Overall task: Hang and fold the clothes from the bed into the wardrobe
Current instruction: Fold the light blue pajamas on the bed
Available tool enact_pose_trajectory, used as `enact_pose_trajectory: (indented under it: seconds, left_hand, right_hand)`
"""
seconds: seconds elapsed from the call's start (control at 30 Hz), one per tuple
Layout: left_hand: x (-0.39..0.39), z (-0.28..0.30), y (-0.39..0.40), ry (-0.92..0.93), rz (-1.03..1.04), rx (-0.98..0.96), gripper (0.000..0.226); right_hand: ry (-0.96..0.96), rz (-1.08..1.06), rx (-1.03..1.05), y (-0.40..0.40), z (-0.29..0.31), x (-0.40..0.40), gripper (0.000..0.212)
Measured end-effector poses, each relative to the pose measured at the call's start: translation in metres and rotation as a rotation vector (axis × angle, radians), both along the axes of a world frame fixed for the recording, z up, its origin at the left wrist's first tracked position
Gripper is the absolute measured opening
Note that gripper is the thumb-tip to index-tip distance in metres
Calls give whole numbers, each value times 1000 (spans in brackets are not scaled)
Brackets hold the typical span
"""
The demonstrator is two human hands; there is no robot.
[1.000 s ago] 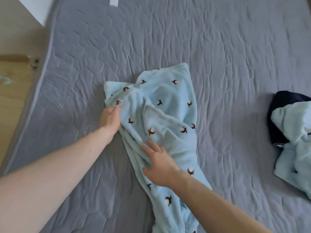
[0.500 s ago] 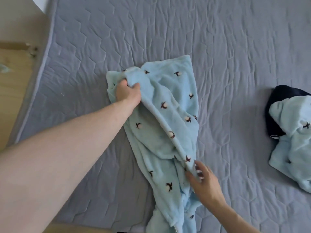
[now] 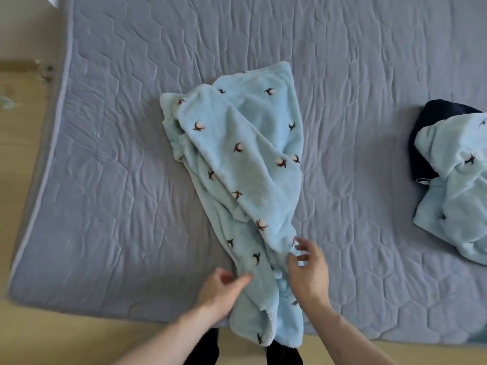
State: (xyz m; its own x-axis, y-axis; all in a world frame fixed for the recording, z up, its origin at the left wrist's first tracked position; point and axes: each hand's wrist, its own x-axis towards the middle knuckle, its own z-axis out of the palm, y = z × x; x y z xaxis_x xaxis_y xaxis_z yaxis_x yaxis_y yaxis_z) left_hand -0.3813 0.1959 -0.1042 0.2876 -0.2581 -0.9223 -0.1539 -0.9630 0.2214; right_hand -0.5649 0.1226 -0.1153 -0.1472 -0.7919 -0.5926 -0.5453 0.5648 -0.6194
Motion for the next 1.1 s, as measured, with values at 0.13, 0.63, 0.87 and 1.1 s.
enact_pose_trajectory:
  seconds: [0.13, 0.63, 0.87, 1.1]
  left_hand:
    - [-46, 6, 19, 126, 34, 23, 59]
    - [17, -15, 38, -221, 142, 145, 18]
    - [29, -17, 28, -79, 92, -7, 36]
    - [24, -14, 34, 143, -65, 10, 52]
  right_hand:
    - [-25, -58, 360, 22, -2, -29, 67]
    - [142, 514, -111, 60, 6, -25, 74]
    - [40, 480, 164, 56, -1, -6, 47]
    - [-23, -180, 461, 35, -5, 5, 74]
